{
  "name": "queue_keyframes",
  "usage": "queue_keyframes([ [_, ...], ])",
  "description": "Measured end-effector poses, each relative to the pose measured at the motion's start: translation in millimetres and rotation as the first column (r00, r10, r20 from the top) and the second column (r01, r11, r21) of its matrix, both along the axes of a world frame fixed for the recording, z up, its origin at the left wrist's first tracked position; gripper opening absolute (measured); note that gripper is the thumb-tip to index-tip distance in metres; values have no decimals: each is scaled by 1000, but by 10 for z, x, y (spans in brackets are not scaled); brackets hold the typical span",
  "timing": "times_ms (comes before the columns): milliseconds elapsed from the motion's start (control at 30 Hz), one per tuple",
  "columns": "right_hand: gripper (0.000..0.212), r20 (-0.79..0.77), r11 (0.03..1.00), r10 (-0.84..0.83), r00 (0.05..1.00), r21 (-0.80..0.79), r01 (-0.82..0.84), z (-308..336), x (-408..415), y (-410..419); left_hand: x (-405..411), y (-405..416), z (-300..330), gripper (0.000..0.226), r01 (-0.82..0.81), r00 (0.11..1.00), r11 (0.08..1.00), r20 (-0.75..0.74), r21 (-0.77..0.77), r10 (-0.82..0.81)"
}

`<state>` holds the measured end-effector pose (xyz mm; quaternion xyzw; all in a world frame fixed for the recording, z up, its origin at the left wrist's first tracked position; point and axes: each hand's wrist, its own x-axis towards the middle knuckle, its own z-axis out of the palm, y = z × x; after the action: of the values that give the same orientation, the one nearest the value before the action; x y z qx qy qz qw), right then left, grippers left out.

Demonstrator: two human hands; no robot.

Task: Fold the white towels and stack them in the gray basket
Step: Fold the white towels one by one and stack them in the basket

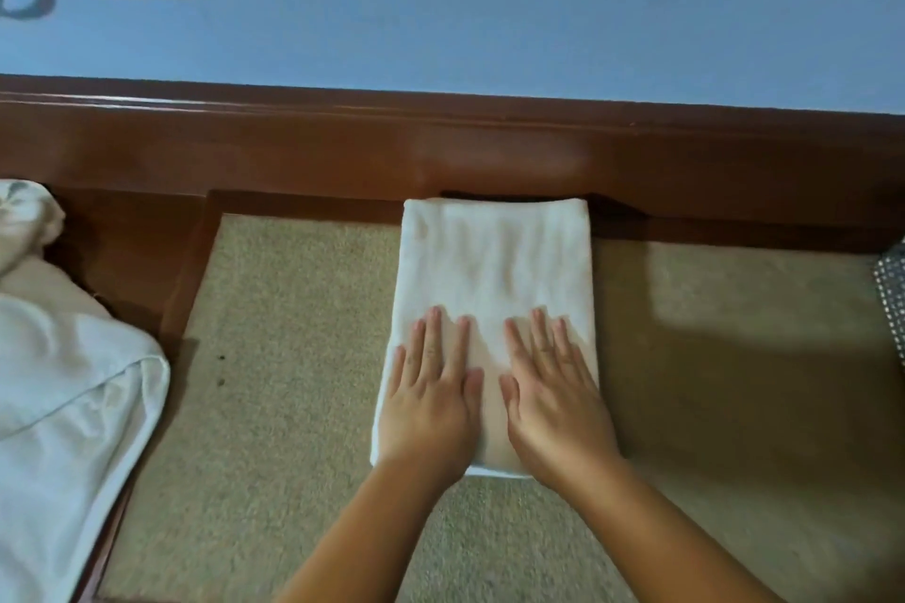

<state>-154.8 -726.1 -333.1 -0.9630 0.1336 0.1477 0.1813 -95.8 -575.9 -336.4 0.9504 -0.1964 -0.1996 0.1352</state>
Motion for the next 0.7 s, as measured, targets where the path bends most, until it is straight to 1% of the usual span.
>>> queue_keyframes([
  [100, 61, 131, 997, 4, 991, -75, 6, -292, -52, -67, 50, 38, -245, 63, -7, 997, 1000, 73, -28, 9],
  [200, 62, 179, 991, 3, 984, -133, 22, -380, -32, -57, 76, 10, -231, 62, 10, 998, 1000, 59, 11, -11],
  [300, 63, 155, 988, 26, 988, -151, -2, -326, -64, -43, 58, 2, -46, 62, 20, 1000, 999, 12, 38, -20],
  [367, 64, 137, 993, 39, 990, -119, -22, -261, -169, -11, -44, 35, 64, 64, 52, 999, 998, -16, 31, -51],
  [433, 63, 161, 992, 95, 982, -96, -80, -199, -423, 72, -271, 159, 164, 67, 119, 992, 993, -32, 16, -119],
  [500, 63, 163, 984, 169, 972, -89, -157, -155, -750, 149, -508, 366, 221, 71, 225, 974, 974, -35, 36, -224],
  [567, 69, 146, 974, 211, 967, -111, -196, -170, -969, 160, -632, 532, 217, 82, 282, 959, 957, -29, 70, -281],
  [633, 78, 114, 971, 208, 971, -143, -191, -209, -984, 148, -625, 562, 169, 95, 286, 957, 949, 7, 133, -289],
  [700, 81, 77, 973, 185, 980, -151, -172, -227, -890, 144, -538, 503, 127, 98, 279, 957, 942, 27, 187, -289],
])
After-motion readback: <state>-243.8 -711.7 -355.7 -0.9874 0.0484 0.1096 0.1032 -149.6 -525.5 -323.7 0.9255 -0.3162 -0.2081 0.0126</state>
